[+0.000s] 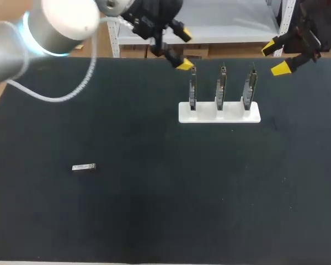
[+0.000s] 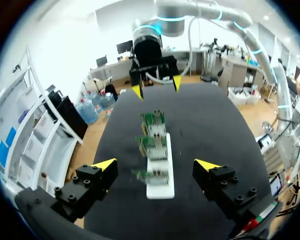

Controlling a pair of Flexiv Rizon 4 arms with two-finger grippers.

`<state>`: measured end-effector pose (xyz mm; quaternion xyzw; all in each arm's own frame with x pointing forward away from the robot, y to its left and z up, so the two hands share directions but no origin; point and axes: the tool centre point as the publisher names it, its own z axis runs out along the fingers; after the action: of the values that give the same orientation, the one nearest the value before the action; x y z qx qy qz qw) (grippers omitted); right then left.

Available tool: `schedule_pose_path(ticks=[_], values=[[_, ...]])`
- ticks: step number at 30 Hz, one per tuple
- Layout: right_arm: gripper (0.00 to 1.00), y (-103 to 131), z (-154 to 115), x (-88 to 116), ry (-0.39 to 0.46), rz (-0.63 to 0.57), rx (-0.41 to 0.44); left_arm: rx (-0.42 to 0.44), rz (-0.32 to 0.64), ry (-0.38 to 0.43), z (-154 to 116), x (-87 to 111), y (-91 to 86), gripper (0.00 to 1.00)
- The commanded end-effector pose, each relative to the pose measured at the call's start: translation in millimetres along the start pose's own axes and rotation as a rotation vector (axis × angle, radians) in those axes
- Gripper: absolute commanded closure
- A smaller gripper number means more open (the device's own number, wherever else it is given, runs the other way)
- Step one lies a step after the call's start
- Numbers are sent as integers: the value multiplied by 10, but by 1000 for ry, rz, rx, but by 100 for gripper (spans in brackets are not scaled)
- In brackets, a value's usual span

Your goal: Pick up the optical module with the left hand, and insert it into the network port with the right hand.

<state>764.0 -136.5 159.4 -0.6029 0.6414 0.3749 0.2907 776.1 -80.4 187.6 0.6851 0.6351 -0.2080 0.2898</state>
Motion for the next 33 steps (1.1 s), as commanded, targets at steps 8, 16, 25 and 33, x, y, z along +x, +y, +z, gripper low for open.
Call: schedule_pose_path(ticks=[8,16,25,33], values=[[0,8,2,-1,0,0,2,-155,-41,159,-901,523,-796,0],[0,8,2,-1,0,0,2,-194,-125,280,-1099,1028,-1201,0],[0,8,2,-1,0,0,2,-214,-240,374,-1130,1417,-1572,0],[0,8,2,-1,0,0,2,-204,-258,573,-1070,1764,-1912,0]])
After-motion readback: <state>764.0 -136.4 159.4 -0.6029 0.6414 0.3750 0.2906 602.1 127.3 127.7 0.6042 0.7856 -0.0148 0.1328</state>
